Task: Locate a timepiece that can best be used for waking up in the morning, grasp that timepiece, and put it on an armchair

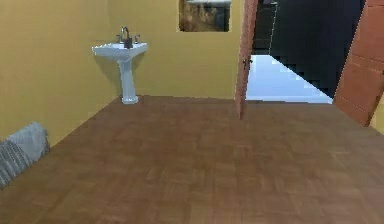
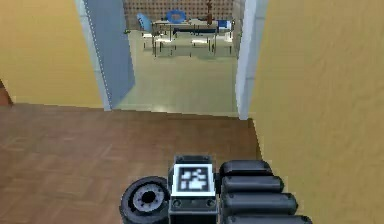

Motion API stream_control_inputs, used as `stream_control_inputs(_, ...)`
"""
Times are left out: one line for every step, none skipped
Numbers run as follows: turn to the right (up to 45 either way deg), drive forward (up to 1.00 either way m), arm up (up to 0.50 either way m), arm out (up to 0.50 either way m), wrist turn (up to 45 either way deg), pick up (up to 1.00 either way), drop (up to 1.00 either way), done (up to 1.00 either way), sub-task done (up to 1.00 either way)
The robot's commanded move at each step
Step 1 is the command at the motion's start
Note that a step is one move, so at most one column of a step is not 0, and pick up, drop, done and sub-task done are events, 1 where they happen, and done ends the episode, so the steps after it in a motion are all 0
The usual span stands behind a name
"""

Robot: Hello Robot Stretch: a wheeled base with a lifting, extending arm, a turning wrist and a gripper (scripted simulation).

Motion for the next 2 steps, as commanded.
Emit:
stream_control_inputs(-45.0,0.0,0.0,0.0,0.0,0.0,0.0,0.0,0.0)
stream_control_inputs(0.0,0.35,0.0,0.0,0.0,0.0,0.0,0.0,0.0)
